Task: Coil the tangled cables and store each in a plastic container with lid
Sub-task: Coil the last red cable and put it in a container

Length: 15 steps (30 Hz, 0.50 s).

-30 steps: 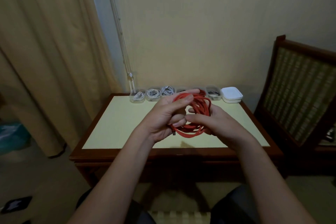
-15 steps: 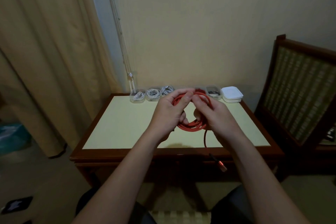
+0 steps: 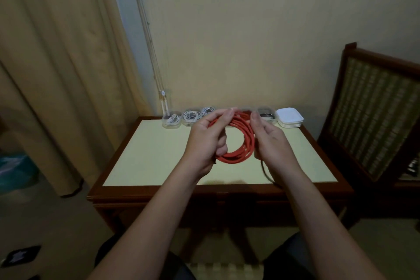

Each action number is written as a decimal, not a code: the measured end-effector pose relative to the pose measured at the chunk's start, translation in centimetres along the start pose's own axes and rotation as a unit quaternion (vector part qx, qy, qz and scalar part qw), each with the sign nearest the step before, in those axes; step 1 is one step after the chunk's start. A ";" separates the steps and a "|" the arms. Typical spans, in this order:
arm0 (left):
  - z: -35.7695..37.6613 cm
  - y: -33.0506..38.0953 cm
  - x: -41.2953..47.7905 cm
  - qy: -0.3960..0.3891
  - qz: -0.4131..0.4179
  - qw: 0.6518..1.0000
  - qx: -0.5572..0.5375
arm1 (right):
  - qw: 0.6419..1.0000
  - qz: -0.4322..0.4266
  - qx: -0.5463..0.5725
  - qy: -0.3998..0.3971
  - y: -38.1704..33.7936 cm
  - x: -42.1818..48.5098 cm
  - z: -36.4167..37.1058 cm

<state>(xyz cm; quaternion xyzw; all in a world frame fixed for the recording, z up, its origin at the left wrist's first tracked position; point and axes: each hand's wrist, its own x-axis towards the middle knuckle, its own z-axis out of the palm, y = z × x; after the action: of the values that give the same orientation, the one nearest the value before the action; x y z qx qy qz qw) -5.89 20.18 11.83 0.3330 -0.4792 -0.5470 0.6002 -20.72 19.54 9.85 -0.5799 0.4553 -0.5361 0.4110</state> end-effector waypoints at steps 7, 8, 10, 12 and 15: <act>-1.7 1.2 0.7 0.061 0.003 0.996 -0.071 | 0.985 -0.051 -0.163 -0.009 4.3 -0.3 -2.2; -1.8 1.3 0.8 0.068 0.002 0.995 -0.076 | 0.983 -0.055 -0.173 -0.022 4.6 -0.5 -2.2; -1.9 1.4 0.9 0.073 -0.002 0.993 -0.087 | 0.975 -0.066 -0.207 -0.043 5.1 -0.8 -2.2; -1.9 1.6 0.9 0.073 -0.011 0.992 -0.103 | 0.969 -0.064 -0.232 -0.064 5.4 -0.8 -2.2; -1.8 1.6 1.0 0.063 -0.027 0.990 -0.121 | 0.974 -0.039 -0.211 -0.074 5.4 -0.5 -2.3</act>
<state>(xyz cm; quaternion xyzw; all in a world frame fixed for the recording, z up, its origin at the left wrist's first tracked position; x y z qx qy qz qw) -3.71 19.26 12.95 0.3041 -0.3613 -0.5948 0.6506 -23.53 18.75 4.69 -0.7088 0.5034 -0.3995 0.2908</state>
